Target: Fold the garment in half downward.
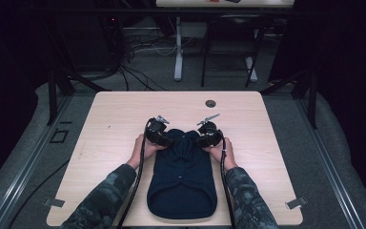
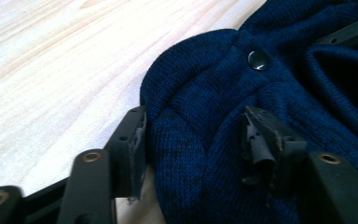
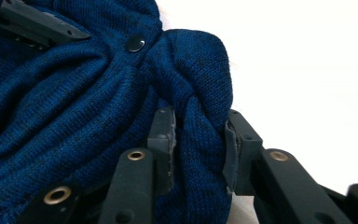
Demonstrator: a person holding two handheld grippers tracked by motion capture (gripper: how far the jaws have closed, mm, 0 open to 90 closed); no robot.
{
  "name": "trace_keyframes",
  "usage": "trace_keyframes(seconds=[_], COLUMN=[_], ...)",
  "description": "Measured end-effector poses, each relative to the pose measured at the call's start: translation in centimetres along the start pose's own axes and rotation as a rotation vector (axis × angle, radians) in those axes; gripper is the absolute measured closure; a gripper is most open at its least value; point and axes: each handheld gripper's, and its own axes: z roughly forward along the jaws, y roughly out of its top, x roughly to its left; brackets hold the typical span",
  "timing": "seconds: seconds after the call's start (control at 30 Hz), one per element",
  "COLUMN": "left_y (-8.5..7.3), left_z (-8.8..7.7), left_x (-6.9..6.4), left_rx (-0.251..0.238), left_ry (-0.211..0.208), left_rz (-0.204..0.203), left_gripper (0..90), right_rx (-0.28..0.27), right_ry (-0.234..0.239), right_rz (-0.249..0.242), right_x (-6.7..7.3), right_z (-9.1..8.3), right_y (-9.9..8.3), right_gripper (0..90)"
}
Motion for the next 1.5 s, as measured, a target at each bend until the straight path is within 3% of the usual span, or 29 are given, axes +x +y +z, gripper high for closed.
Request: trace_keyframes(seconds=[0.23, 0.43, 0.57, 1.03, 1.2, 1.5], left_y=[-0.1, 0.2, 0.5, 0.9, 1.2, 1.7], left_z=[-0.1, -0.4, -0.7, -2.8, -3.9, -4.9], left_x=[-0.4, -1.4, -1.6, -2.1, -2.4, -2.8], left_rx=[-0.012, 0.005, 0.009, -0.035, -0.06, -0.051], left_ry=[-0.005, 0.042, 0.045, -0.001, -0.01, -0.046], left_rz=[0.017, 0.096, 0.124, 0.14, 0.151, 0.172], left_gripper=[56.1, 60.2, 63.0, 65.2, 65.2, 64.7], right_rx=[-0.03, -0.016, -0.019, -0.096, -0.123, -0.157], right_ry=[-0.061, -0.08, -0.097, -0.094, -0.107, -0.151], right_rz=[-0.073, -0.096, -0.125, -0.151, -0.177, -0.25], right_x=[1.0, 1.2, 1.5, 2.2, 2.6, 3.8], right_z=[0.0, -0.2, -0.4, -3.2, -4.3, -5.8], right_y=[-0.3, -0.1, 0.1, 0.0, 0.2, 0.3], right_gripper=[69.5, 69.5, 70.4, 71.4, 71.7, 72.5])
